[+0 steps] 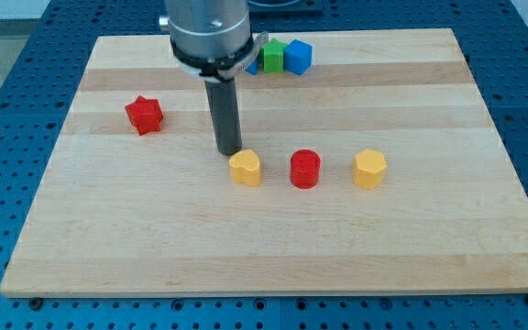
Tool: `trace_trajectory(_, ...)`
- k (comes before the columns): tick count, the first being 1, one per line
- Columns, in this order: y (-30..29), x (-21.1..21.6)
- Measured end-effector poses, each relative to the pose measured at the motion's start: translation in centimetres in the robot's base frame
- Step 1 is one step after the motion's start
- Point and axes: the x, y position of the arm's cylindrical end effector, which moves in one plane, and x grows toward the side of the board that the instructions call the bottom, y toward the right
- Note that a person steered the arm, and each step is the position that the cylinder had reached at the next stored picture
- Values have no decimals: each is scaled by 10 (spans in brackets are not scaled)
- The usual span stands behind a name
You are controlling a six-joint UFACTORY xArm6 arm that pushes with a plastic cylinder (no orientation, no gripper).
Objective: Move the red star to the left of the yellow heart
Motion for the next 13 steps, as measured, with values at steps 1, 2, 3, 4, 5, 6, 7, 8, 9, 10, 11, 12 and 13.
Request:
trace_trajectory(1,-9,-53)
trace_trajectory(2,-51,-99)
trace_trajectory(3,-112,-102)
trace_trajectory(4,-165,-102)
trace_trajectory(5,-172,-89)
trace_trajectory(6,-158,-66)
trace_trajectory(7,-148,-48)
trace_trajectory(8,-137,-44)
trace_trajectory(9,-125,-53)
trace_trajectory(10,-105,-63)
trace_trajectory(11,-88,-63)
trace_trajectory(12,-74,-63)
trace_trajectory(13,-73,-60)
